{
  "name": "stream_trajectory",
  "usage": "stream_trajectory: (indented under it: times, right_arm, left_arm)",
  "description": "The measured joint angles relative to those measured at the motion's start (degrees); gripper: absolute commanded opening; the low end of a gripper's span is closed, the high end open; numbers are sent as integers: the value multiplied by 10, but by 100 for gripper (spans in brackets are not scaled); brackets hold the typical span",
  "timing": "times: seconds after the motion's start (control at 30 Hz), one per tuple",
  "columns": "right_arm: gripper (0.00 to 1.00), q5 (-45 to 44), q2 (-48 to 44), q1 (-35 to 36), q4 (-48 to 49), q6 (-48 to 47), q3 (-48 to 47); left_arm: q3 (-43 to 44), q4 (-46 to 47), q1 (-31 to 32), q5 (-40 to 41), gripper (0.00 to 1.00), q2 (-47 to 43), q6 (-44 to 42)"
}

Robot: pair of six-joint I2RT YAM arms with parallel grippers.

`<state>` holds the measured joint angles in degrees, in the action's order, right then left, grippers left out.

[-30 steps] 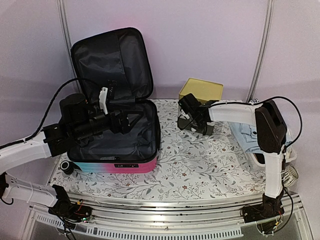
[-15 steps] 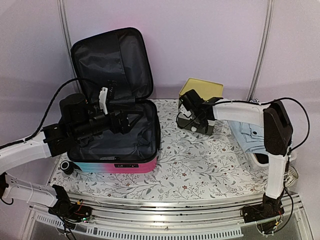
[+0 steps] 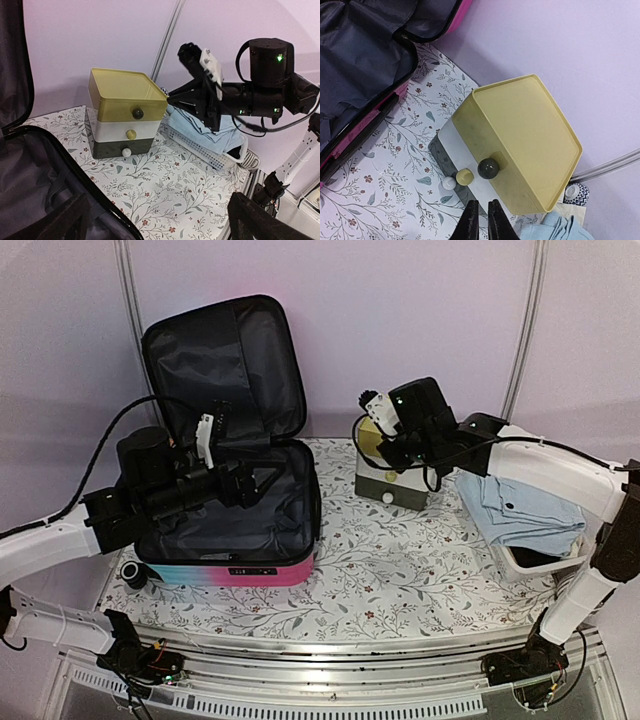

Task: Open, take out, and arrange the luggage
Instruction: Open the drawer in the storage box.

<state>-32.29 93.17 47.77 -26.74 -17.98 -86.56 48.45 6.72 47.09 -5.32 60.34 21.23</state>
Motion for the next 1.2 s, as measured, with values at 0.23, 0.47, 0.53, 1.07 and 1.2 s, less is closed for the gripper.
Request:
stream_trajectory:
  times: [0.23,0.47,0.53,1.07,1.2]
  right_arm:
    - [54,38,-35,-29,19,130,16]
    - [96,106,-65,-88,20,276,31]
    - [98,113,-67,-89,19,312,32]
    - [89,71,69,-88,-138,556,-77]
    - [78,71,105,-88,-165,583,-112]
  left_arm:
    - [0,-1,0,0,98,0,0]
    - [0,-2,0,1,98,0,0]
    - [0,-2,0,1,98,0,0]
    - [-6,-2,0,4,98,-9,-1]
    - [-7,-2,0,6,98,-10,-2]
